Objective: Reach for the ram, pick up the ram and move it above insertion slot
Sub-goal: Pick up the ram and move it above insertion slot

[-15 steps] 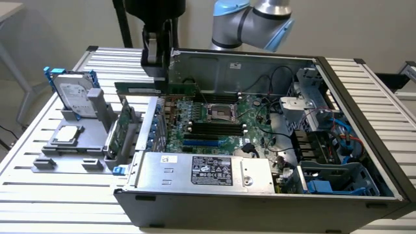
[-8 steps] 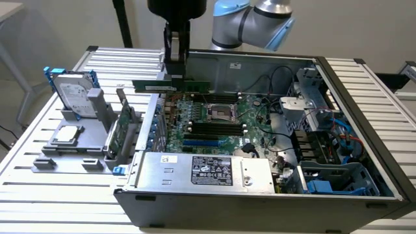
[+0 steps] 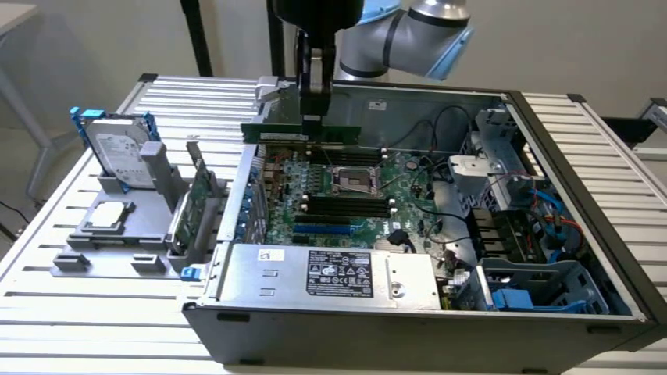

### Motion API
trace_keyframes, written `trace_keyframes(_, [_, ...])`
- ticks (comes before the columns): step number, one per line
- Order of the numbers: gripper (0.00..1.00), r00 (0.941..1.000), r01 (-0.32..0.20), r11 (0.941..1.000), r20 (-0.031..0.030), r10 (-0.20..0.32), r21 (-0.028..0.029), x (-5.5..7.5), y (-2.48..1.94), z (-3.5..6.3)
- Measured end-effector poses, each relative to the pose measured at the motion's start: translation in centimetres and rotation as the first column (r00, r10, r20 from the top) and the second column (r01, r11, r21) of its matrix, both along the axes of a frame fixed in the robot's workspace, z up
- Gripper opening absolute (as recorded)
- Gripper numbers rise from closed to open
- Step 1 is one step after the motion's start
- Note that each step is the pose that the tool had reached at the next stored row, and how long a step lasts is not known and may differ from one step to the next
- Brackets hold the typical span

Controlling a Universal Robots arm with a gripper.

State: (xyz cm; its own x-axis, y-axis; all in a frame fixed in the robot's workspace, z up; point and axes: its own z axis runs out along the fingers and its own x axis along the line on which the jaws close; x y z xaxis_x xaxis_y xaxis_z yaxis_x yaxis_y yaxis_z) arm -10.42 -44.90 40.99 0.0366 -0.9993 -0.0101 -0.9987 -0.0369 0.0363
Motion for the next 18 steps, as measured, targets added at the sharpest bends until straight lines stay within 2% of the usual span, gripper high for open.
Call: trace_keyframes(18, [0.13, 1.0, 0.0, 1.0, 0.0, 0.0, -0.0001, 3.8, 4.85, -0.87])
